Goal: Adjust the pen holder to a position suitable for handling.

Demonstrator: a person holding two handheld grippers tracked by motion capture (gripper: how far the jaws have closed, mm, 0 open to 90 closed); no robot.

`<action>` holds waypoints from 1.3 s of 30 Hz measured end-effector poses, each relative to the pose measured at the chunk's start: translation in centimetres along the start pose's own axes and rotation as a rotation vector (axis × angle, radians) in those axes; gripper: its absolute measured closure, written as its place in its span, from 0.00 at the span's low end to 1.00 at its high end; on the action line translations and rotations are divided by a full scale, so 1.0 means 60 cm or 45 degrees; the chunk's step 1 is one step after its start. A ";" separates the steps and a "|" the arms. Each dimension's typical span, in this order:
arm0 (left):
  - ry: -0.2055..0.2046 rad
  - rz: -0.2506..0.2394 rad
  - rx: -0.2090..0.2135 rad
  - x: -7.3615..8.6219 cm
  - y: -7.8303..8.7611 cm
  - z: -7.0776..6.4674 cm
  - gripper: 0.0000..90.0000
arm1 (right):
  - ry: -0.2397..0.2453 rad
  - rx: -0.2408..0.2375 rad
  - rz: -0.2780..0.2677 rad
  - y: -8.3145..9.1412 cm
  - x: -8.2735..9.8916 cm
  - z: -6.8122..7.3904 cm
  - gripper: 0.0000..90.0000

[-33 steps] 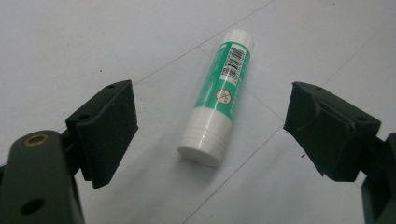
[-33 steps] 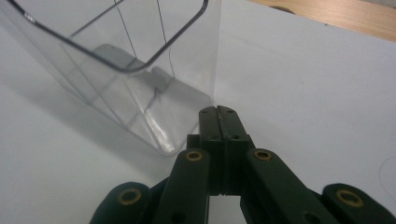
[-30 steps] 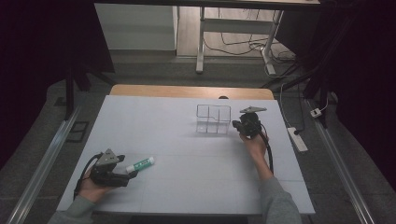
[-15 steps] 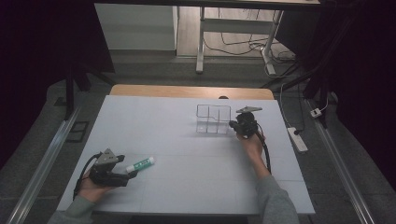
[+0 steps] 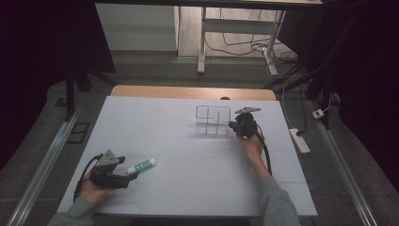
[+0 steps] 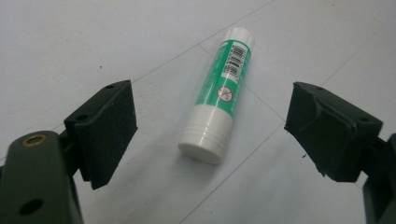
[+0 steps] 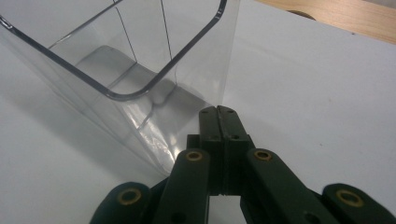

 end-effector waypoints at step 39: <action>0.018 0.015 -0.038 0.010 0.004 -0.001 0.18 | 0.118 -0.069 0.024 -0.038 -0.034 0.067 0.99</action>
Point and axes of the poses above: each handheld gripper's, and its own axes: y roughly backward along the jaws, x roughly out of its underside, z roughly to its left, the point moved 8 cm from there along -y, roughly forward along the jaws, and after that the axes turned 10 degrees about z, right-handed, at the moved point
